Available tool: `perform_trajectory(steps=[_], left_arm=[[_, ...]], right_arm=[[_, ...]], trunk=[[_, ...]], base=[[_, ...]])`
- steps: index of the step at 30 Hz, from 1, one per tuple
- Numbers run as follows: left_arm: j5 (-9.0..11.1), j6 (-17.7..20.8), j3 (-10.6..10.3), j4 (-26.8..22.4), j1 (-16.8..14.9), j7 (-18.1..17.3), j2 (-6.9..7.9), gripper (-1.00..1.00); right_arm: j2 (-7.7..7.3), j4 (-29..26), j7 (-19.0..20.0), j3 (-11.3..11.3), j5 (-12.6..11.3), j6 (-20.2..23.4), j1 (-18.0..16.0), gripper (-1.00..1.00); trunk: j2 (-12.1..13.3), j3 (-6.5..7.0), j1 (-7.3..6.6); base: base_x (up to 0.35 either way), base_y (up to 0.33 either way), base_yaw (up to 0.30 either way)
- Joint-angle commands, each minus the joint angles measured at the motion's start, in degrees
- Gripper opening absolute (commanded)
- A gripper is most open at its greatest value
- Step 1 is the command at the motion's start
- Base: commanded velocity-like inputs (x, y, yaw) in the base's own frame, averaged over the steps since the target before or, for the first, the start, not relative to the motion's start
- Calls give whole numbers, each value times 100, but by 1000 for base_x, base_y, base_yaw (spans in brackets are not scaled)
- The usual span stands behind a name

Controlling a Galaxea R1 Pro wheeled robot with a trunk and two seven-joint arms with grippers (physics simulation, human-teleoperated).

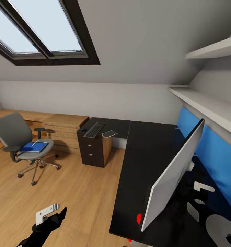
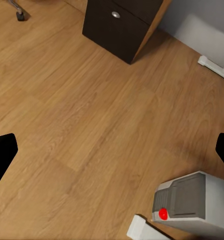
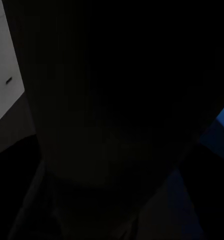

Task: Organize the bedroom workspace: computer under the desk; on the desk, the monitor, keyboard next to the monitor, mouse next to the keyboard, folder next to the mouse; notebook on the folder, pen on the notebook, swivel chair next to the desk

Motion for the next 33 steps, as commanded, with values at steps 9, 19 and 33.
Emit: perform_trajectory(steps=[9,19,33], left_arm=[[18,36,13,-9,-2,-16,3,100],[18,36,13,-9,-2,-11,3,100],[19,40,13,-9,-2,-9,3,100]], right_arm=[[-2,-1,-17,47,28,-7,-8,-100],[-2,-1,-17,46,29,-7,-8,-100],[-2,-9,-17,52,41,-25,-8,-100]], trunk=[[-14,-10,3],[-14,-10,3],[-14,-10,3]], base=[[255,0,0],[289,0,0],[80,-23,0]])
